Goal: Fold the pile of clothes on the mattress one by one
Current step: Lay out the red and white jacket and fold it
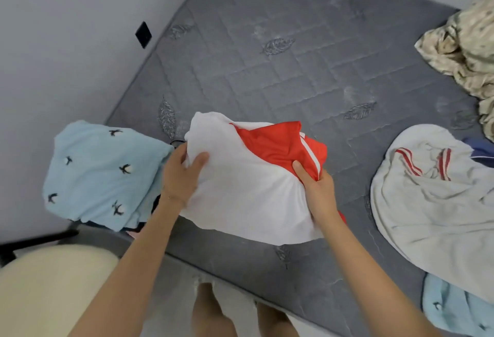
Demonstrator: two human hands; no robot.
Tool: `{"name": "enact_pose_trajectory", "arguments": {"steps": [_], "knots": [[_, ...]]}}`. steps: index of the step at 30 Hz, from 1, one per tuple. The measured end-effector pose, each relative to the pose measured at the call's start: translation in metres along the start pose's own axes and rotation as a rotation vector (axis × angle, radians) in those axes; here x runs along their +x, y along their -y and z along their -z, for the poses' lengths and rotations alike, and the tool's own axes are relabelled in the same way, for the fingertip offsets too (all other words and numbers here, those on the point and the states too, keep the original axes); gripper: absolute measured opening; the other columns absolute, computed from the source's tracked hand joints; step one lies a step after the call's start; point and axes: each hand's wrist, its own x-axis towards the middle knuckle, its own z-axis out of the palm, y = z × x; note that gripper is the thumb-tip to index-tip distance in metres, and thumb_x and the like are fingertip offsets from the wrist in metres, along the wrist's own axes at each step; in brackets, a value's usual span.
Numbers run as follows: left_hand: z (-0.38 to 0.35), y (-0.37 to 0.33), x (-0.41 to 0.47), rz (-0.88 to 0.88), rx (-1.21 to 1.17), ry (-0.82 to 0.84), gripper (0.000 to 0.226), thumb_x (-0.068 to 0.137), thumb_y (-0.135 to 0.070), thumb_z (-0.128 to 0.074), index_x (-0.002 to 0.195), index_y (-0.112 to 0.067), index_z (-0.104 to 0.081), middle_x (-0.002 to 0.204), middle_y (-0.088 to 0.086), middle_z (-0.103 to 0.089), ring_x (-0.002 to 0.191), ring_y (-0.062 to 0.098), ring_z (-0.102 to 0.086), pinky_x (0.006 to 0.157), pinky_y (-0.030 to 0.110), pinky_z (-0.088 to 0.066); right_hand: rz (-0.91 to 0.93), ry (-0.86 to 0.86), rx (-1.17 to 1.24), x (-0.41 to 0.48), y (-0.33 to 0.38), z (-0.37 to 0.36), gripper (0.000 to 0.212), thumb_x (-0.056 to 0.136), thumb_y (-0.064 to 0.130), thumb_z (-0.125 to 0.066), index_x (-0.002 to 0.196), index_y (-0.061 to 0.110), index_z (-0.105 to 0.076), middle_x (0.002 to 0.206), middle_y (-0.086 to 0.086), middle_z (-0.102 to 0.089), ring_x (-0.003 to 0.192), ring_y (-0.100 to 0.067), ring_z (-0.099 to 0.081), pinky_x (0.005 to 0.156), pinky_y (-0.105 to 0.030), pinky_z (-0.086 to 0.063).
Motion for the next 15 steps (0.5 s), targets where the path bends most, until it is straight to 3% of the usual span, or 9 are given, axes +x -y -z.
{"name": "enact_pose_trajectory", "arguments": {"steps": [2,5,8,11,15], "knots": [[0.025,-0.006,0.004,-0.045,0.003,-0.03,0.007,0.09,-0.025,-0.066,0.088,-0.022,-0.06,0.078,-0.011,-0.059,0.071,0.001,-0.052,0.064,0.011,-0.039,0.034,0.011,0.004,-0.011,0.015,-0.02,0.006,0.084,0.03,-0.073,0.079,0.027,-0.072,0.08,0.011,-0.074,0.074,-0.002,-0.069,0.061,-0.012,-0.051],[0.076,-0.004,0.012,-0.069,-0.054,-0.094,0.025,0.087,-0.02,-0.07,0.07,-0.025,-0.052,0.062,-0.016,-0.05,0.058,-0.003,-0.045,0.056,0.008,-0.036,0.07,0.048,0.021,-0.031,0.033,-0.062,0.002,0.085,0.03,-0.073,0.085,0.028,-0.072,0.084,0.012,-0.074,0.079,-0.003,-0.07,0.061,-0.011,-0.05],[0.125,0.003,0.024,-0.041,-0.089,-0.115,0.024,0.084,-0.022,-0.072,0.071,-0.016,-0.054,0.065,-0.009,-0.049,0.057,0.0,-0.042,0.055,0.008,-0.037,0.092,0.036,0.029,-0.051,0.042,-0.11,0.007,0.085,0.031,-0.072,0.09,0.026,-0.071,0.084,0.012,-0.074,0.078,-0.003,-0.07,0.06,-0.011,-0.05],[0.176,0.018,0.041,-0.03,-0.088,-0.109,0.03,0.083,-0.026,-0.073,0.066,-0.025,-0.049,0.059,-0.017,-0.049,0.056,-0.003,-0.043,0.056,0.008,-0.036,0.098,0.006,0.053,-0.072,0.043,-0.164,0.004,0.085,0.028,-0.073,0.088,0.025,-0.071,0.083,0.011,-0.074,0.078,-0.003,-0.07,0.063,-0.013,-0.051],[0.242,0.041,0.073,-0.006,-0.09,-0.082,0.023,0.082,-0.029,-0.074,0.075,-0.013,-0.059,0.066,-0.013,-0.054,0.061,0.002,-0.047,0.056,0.011,-0.04,0.087,0.009,0.082,-0.091,0.035,-0.236,0.005,0.087,0.025,-0.071,0.091,0.028,-0.07,0.086,0.015,-0.074,0.081,-0.001,-0.069,0.064,-0.011,-0.051]]}}
